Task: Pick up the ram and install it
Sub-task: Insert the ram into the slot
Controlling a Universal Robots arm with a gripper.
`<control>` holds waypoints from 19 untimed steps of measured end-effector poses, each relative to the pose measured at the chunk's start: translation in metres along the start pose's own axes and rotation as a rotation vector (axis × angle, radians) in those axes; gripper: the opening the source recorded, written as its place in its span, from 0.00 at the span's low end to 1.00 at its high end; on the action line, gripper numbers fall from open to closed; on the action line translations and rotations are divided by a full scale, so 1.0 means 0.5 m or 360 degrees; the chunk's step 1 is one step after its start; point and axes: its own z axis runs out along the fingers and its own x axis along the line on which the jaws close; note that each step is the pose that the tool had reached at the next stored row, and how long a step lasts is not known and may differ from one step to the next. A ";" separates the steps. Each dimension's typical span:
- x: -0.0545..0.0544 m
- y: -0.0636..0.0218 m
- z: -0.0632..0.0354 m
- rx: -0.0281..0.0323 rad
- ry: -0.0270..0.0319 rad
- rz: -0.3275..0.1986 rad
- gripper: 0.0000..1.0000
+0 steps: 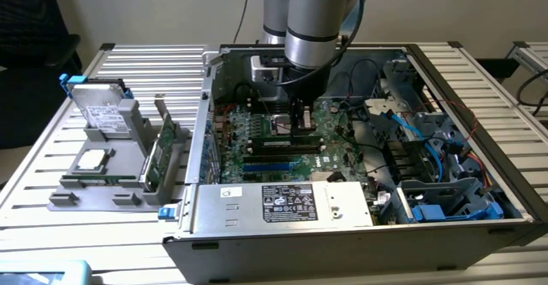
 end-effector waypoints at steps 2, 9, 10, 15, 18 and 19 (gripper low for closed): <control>0.000 0.000 0.000 -0.00002 0.00000 0.0002 0.13; 0.001 0.000 0.002 -0.00003 -0.00005 0.0006 0.13; 0.001 0.000 0.002 -0.00002 -0.00006 0.0006 0.13; 0.003 0.000 0.002 -0.00005 0.00000 0.0006 0.13; 0.003 0.000 0.003 0.00001 0.00000 0.0006 0.13; 0.003 0.000 0.004 0.00005 -0.00003 0.0006 0.13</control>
